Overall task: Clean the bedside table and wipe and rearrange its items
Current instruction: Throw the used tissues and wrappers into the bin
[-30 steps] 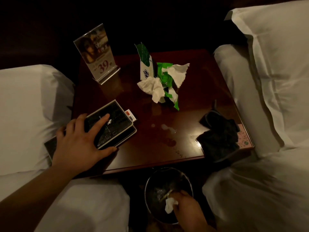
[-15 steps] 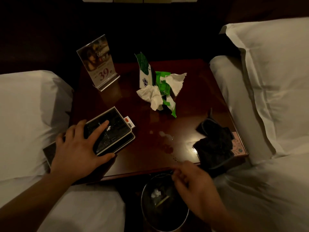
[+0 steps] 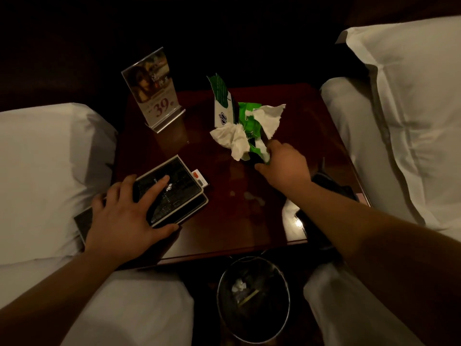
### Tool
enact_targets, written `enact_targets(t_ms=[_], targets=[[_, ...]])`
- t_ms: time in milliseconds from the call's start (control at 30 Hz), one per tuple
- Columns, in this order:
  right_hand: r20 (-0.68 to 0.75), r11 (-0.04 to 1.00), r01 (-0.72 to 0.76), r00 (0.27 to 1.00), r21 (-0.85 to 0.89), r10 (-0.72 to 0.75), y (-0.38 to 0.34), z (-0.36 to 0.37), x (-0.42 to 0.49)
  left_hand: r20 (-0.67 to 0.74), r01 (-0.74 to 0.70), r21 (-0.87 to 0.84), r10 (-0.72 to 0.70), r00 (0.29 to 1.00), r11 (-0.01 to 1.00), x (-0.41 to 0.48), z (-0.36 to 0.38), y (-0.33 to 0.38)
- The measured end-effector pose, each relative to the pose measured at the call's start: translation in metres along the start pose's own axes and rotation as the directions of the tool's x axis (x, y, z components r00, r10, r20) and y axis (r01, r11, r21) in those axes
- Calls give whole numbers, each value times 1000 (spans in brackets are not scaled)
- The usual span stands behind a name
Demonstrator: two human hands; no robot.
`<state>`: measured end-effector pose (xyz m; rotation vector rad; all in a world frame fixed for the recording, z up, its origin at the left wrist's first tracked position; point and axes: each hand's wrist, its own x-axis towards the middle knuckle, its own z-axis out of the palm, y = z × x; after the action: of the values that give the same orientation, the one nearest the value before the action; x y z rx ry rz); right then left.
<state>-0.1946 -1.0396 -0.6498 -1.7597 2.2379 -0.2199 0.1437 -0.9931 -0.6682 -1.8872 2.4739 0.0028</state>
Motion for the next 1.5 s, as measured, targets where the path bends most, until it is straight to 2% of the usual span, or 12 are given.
enact_targets(t_ms=[133, 400, 533, 633, 733, 833, 933, 1067, 1167, 1333, 1400, 1500], targets=[[-59, 999, -14, 998, 31, 16, 11, -1, -6, -12, -6, 6, 6, 1000, 1000, 1, 2, 0], [-203, 960, -18, 976, 280, 77, 28, -22, -60, -14, -5, -5, 4, 1000, 1000, 1, 0, 1], [-282, 900, 75, 958, 429, 55, 26, -36, -102, -20, 1, -12, -2, 1000, 1000, 0, 0, 1], [-340, 790, 133, 935, 598, 100, 20, -53, -132, -14, 0, -6, 0, 1000, 1000, 0, -2, 2], [-418, 756, 187, 900, 627, 125, 18, -72, -169, -6, 1, -6, -1, 1000, 1000, 0, -3, 2], [-404, 701, 220, 909, 678, 106, 24, -76, -216, -12, 1, 3, -1, 1000, 1000, 0, -3, 2], [-281, 783, 162, 960, 601, 17, 37, -53, -251, -13, 3, 7, -3, 1000, 1000, 0, -1, 1], [-175, 894, 134, 983, 428, -63, 47, 6, -283, -5, 6, 11, -6, 1000, 1000, -1, -1, 1], [88, 907, -14, 996, 420, -26, 59, 66, -300, 5, 8, 3, -8, 1000, 1000, 0, -2, 3], [424, 902, -252, 902, 350, 87, 80, 145, -283, 8, 18, -16, -18, 1000, 1000, -1, -5, 4], [493, 906, -325, 855, 270, 160, 83, 164, -278, 19, 19, -27, -18, 1000, 999, -1, -5, 3], [558, 843, -462, 791, 276, 251, 84, 179, -274, 14, 16, -22, -15, 1000, 1000, -1, -4, 3]])
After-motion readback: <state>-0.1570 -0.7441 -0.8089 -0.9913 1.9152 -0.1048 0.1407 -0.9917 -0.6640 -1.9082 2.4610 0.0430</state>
